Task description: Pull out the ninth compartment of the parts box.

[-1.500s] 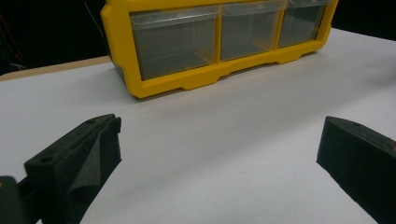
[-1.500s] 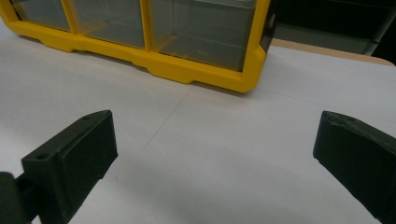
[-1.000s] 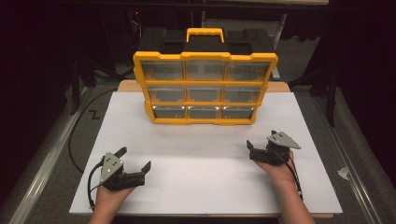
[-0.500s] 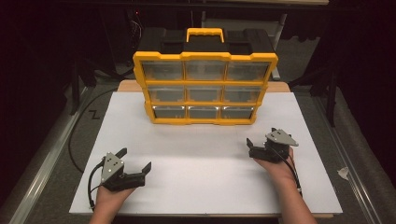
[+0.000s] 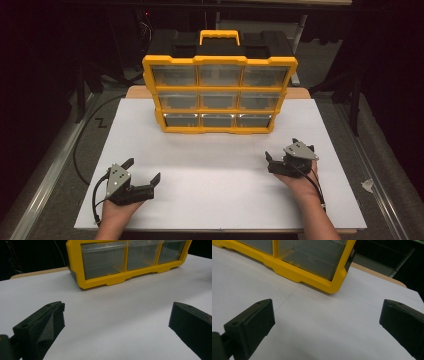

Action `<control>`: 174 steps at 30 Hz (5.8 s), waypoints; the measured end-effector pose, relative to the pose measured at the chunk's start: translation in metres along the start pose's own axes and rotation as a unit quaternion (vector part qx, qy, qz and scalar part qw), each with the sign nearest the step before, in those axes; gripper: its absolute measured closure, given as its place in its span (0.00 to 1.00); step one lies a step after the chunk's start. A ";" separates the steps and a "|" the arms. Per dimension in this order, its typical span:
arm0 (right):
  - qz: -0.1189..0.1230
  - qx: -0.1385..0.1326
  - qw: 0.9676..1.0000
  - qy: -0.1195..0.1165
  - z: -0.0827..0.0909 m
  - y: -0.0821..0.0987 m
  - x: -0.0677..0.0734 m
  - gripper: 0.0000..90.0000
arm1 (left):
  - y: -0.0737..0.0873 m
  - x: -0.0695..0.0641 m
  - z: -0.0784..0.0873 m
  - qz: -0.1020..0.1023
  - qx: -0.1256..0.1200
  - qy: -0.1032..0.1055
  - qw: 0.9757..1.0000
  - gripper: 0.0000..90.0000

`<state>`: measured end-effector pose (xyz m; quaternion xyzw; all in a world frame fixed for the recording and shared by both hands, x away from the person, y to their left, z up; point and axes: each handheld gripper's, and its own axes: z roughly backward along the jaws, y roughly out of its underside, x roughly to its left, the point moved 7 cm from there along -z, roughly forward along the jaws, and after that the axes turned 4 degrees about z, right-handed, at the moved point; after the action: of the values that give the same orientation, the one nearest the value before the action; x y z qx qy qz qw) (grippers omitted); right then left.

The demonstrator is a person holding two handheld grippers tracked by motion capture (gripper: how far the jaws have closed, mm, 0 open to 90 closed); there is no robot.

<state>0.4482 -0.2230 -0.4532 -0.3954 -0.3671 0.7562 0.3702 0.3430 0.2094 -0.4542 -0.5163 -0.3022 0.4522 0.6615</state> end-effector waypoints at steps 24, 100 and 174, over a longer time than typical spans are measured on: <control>0.144 0.030 0.989 0.021 0.009 0.005 0.020 0.01 | 0.000 -0.001 0.000 -0.005 -0.014 0.002 1.000 0.00; 0.507 0.049 0.851 0.129 0.019 -0.015 0.062 0.11 | -0.001 -0.006 -0.001 -0.040 -0.009 0.009 0.999 0.00; 0.550 0.045 0.806 0.215 -0.078 -0.082 0.042 0.84 | 0.001 -0.008 -0.004 -0.040 -0.008 0.019 0.999 0.00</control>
<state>0.5207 -0.1292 -0.4300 -0.6664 0.0353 0.7445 -0.0205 0.3428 0.2008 -0.4554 -0.5179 -0.3134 0.4133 0.6803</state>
